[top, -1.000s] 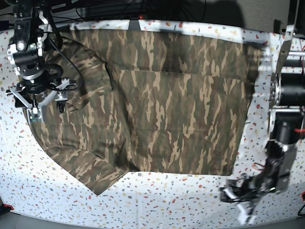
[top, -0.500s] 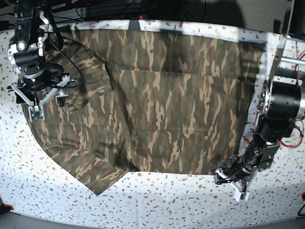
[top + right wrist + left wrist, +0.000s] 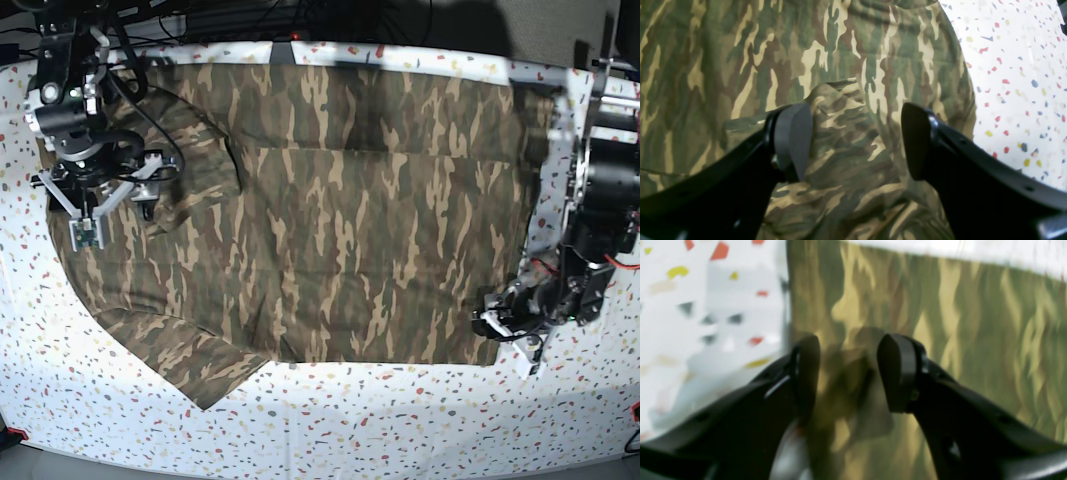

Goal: Fold the T-shirt properly
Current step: 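Grasp the shirt's side edges with both grippers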

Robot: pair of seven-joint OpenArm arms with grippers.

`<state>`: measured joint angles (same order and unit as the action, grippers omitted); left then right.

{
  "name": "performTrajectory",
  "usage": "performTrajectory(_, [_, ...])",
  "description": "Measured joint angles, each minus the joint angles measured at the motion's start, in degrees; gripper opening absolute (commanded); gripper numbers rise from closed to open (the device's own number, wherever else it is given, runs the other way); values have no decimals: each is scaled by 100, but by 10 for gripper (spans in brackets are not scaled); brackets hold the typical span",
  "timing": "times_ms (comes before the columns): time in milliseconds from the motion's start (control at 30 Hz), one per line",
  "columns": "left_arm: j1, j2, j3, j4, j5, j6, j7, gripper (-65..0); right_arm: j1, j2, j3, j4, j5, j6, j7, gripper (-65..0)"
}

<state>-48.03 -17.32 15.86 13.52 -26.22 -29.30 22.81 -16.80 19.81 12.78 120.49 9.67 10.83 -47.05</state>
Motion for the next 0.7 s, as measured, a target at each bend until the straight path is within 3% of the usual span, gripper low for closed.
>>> performTrajectory(67, [352,-337,4,820,-520,-348,509,-345,0,2,0,0,142,39,149,-235])
performTrajectory(100, [568,-501,11,1279,-748,-365,640,-345,7,-7,-2,0,144,57,201,-235])
performTrajectory(200, [1128,-916,22,2465,-796,-282,470,-345,39,-7,-4,2,273,61,199,-235])
performTrajectory(267, [1386,-1056,20,2883,-662,24,326,-345,42,0,0,2,271,59,208,-235])
performTrajectory(367, [1631,-1034,28,2968,-638,120,28,-345,44,0,0,2,343,57,216,-235])
performTrajectory(567, [1628,-575,26,2977,-409,122,2,-345,42,-273,0,2,413,59,127,-235])
performTrajectory(667, [1812,-348,28,2990,122,225,48,-345,42,-306,0,2,404,59,125,-235])
performTrajectory(700, [1945,-326,28,2992,328,321,-205,-345,42,-302,0,2,404,59,122,-235])
